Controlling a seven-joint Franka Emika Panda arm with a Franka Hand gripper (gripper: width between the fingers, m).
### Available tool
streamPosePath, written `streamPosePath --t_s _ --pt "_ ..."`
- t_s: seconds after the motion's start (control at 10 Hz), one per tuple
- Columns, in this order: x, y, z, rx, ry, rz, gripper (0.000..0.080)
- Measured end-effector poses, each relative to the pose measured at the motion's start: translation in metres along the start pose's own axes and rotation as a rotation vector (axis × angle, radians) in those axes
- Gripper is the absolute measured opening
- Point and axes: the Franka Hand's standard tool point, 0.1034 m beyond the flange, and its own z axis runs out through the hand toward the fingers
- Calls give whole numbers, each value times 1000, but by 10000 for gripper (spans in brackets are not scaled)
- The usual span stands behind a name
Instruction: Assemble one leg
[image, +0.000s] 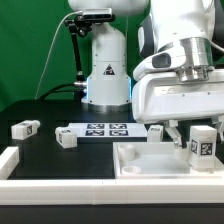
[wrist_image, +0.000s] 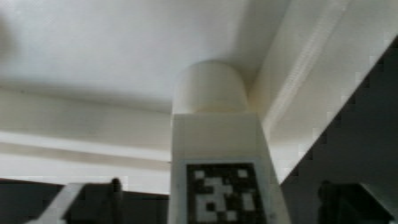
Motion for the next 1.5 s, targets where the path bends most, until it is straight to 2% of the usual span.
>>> streamPosePath --t_s 0.1,0.2,0.5,0.7,0.9,1.0,1.1,1.2,1.4,1.5 --pt "0 0 0 0 0 0 617" --pt "0 0 0 0 0 0 640" --pt "1 0 -1 1 -3 0 648" --pt "10 0 -7 5 -6 0 649" --pt "17 -3 -9 27 -88 1 649" --pt "22 0 -9 25 -82 3 649" --pt "19 3 -7 26 -106 9 649" --pt "12 1 -6 55 -251 15 649" --pt "13 5 -8 98 -469 25 649" --pt "22 14 -2 87 -415 25 649"
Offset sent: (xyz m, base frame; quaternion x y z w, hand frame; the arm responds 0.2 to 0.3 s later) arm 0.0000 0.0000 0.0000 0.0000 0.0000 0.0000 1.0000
